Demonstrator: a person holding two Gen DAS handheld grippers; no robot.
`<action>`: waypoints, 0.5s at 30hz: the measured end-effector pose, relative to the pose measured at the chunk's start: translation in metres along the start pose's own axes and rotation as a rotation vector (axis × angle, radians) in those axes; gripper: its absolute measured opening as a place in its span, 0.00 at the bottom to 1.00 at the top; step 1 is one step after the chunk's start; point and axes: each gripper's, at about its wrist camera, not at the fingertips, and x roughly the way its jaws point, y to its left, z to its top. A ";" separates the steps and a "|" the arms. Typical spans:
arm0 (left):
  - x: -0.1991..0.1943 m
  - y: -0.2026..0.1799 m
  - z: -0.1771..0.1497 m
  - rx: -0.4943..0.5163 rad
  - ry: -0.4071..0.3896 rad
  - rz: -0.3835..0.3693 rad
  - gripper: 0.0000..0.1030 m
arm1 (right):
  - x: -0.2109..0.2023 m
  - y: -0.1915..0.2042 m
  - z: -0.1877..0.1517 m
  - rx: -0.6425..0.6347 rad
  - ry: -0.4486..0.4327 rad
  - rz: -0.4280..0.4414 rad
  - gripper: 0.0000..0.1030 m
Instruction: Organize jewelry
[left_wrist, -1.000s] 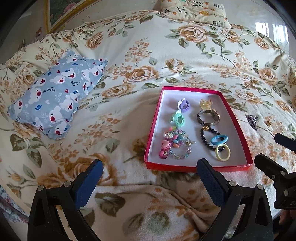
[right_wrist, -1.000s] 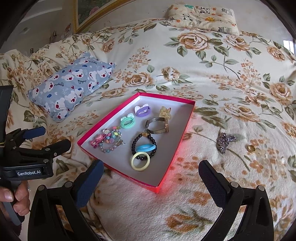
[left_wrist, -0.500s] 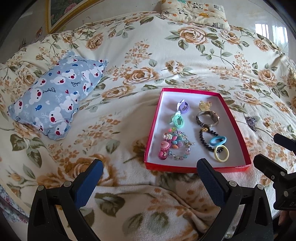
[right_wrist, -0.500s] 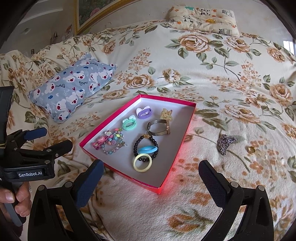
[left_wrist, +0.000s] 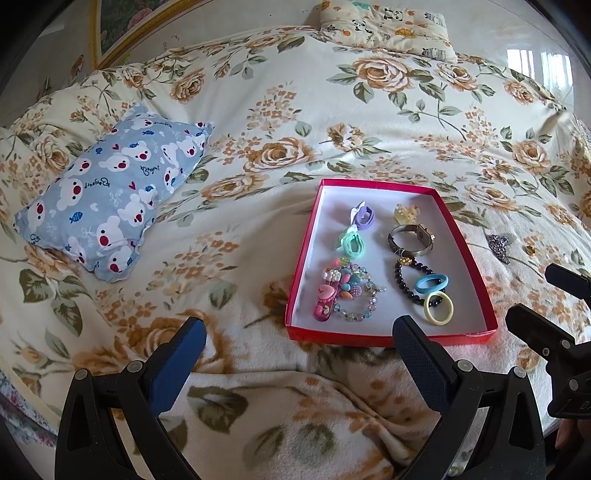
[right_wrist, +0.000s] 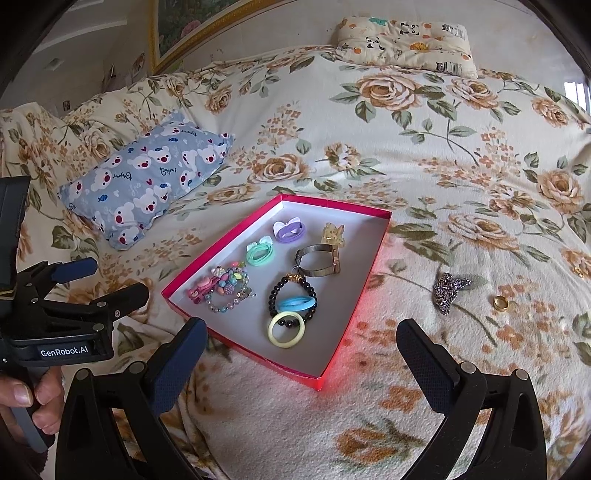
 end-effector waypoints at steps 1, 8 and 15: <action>0.000 0.000 0.000 -0.001 0.001 -0.002 0.99 | 0.000 0.000 0.000 0.000 0.000 -0.001 1.00; 0.001 0.000 0.000 0.001 0.009 -0.003 0.99 | 0.000 0.000 0.000 -0.002 0.001 -0.002 1.00; 0.006 0.002 0.001 -0.002 0.027 -0.014 0.99 | 0.000 0.002 0.001 -0.001 -0.003 0.001 1.00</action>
